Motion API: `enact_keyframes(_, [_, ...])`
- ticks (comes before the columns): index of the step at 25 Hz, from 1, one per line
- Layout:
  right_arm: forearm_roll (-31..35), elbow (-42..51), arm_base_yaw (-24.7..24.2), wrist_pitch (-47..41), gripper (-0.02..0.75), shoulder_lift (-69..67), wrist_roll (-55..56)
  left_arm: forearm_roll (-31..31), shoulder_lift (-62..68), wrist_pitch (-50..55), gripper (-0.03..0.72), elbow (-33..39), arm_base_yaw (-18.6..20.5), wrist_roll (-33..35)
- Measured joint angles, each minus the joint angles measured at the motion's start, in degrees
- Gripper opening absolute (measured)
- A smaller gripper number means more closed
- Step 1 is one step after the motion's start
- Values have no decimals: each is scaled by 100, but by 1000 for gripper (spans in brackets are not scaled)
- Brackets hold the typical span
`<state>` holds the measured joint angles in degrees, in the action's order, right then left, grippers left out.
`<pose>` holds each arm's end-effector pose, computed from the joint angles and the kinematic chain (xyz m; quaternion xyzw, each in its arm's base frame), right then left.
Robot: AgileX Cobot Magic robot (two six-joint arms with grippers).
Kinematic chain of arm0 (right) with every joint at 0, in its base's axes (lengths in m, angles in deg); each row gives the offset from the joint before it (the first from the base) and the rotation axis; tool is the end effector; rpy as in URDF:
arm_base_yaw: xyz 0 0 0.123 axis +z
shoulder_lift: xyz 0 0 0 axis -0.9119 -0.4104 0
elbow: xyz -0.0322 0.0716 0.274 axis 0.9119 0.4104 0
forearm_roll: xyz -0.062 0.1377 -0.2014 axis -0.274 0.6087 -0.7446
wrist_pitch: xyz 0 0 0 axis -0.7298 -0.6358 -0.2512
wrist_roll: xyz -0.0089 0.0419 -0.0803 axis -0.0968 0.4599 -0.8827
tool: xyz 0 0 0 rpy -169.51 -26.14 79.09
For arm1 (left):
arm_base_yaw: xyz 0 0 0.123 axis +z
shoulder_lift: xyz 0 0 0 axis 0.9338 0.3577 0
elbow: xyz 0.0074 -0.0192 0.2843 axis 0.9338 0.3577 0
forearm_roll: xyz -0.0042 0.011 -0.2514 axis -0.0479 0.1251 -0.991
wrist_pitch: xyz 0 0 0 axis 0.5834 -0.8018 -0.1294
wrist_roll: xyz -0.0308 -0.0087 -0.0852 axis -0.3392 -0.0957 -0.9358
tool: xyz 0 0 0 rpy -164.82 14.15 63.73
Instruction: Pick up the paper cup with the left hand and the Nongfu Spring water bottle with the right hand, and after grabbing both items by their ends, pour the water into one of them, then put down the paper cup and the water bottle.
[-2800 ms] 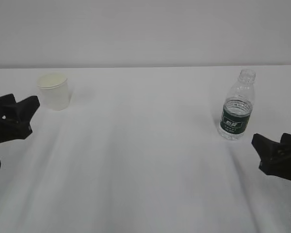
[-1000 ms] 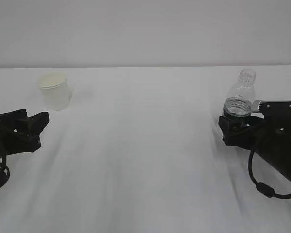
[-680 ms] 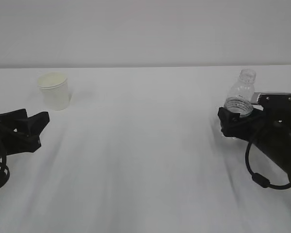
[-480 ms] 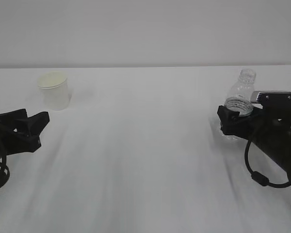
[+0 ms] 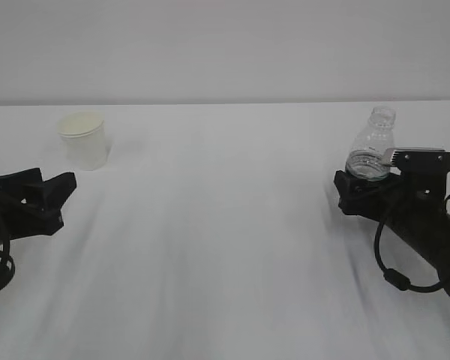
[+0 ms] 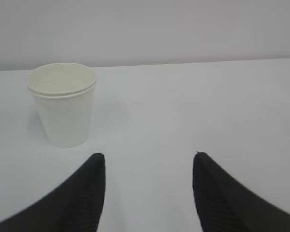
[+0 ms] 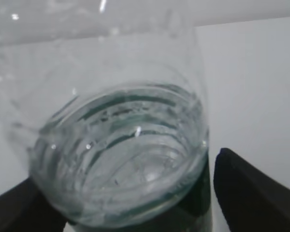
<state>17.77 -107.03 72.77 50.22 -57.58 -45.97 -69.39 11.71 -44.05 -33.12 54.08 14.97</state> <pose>0.3277 0.0465 0.0642 -0.0352 0.8017 0.0894 0.5899 0.2371 -0.0717 0.1414 0.0807 0.7674 -0.1560 0.6167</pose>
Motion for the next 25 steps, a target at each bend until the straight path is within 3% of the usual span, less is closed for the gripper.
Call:
enact_keyframes(10, [23,-20,0,0,653,0,2,0,0,0,411,0,0,0])
enact_keyframes(25, [23,-72,0,0,554,0,2,0,0,0,407,0,0,0])
